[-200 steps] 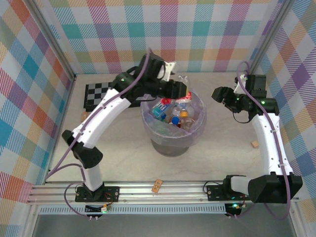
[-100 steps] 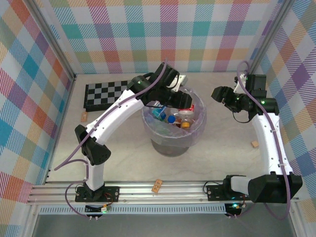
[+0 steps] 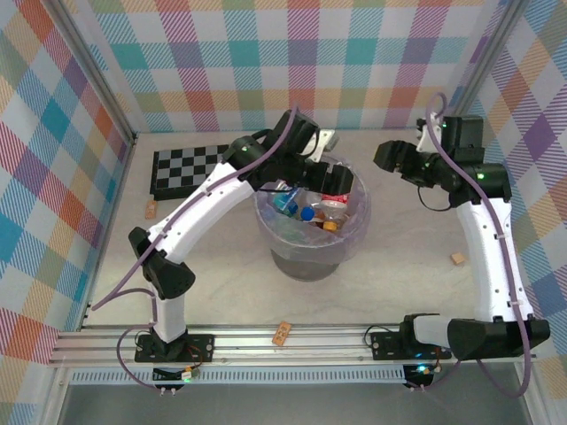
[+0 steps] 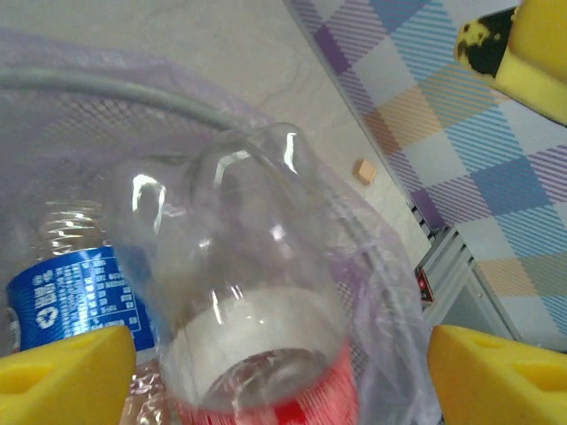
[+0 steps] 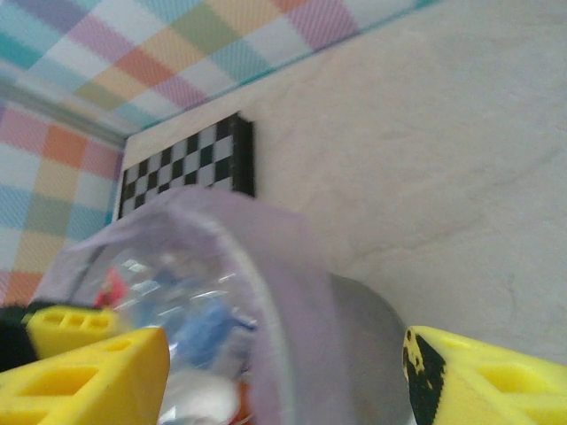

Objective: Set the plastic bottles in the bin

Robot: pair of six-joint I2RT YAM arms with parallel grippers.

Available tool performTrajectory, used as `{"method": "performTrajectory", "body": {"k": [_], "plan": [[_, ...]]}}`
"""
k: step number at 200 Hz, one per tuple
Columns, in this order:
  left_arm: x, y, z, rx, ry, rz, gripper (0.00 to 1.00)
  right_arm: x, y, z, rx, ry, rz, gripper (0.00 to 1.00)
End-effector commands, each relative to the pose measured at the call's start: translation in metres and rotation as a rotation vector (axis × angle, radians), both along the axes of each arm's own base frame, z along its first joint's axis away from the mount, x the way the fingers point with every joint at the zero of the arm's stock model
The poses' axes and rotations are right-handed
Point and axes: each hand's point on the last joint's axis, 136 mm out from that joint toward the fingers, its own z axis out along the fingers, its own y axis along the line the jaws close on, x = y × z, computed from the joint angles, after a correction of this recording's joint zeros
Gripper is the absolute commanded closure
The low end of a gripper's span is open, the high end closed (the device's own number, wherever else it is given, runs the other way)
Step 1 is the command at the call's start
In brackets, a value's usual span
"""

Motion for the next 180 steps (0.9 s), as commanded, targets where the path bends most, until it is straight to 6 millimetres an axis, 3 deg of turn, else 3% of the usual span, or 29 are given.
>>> {"method": "performTrajectory", "body": {"k": [1, 18, 38, 69, 92, 106, 150, 180], "plan": [[-0.009, 0.019, 0.059, -0.083, -0.127, 0.034, 0.12, -0.014, 0.027, 0.008, -0.072, -0.007, 0.107, 0.3], [-0.006, 0.039, 0.072, -0.084, -0.16, 0.086, 0.13, -0.018, 0.048, 0.012, -0.089, -0.008, 0.168, 0.33], [0.006, 0.078, 0.082, -0.085, -0.174, 0.21, 0.18, -0.022, 0.066, 0.009, -0.091, 0.003, 0.219, 0.36], [0.03, 0.148, 0.058, -0.007, -0.183, 0.434, 0.3, -0.021, 0.085, -0.012, -0.17, 0.059, 0.259, 0.37], [0.04, 0.18, 0.034, 0.024, -0.166, 0.533, 0.32, -0.017, 0.094, -0.034, -0.225, 0.117, 0.28, 0.38], [0.045, 0.188, 0.016, 0.023, -0.135, 0.562, 0.32, -0.013, 0.097, -0.045, -0.249, 0.142, 0.286, 0.38], [0.048, 0.177, -0.027, 0.013, -0.035, 0.55, 0.35, -0.009, 0.102, -0.075, -0.275, 0.216, 0.29, 0.4], [0.045, 0.171, -0.037, -0.02, 0.002, 0.539, 0.37, -0.01, 0.101, -0.051, -0.251, 0.15, 0.286, 0.4]]}}
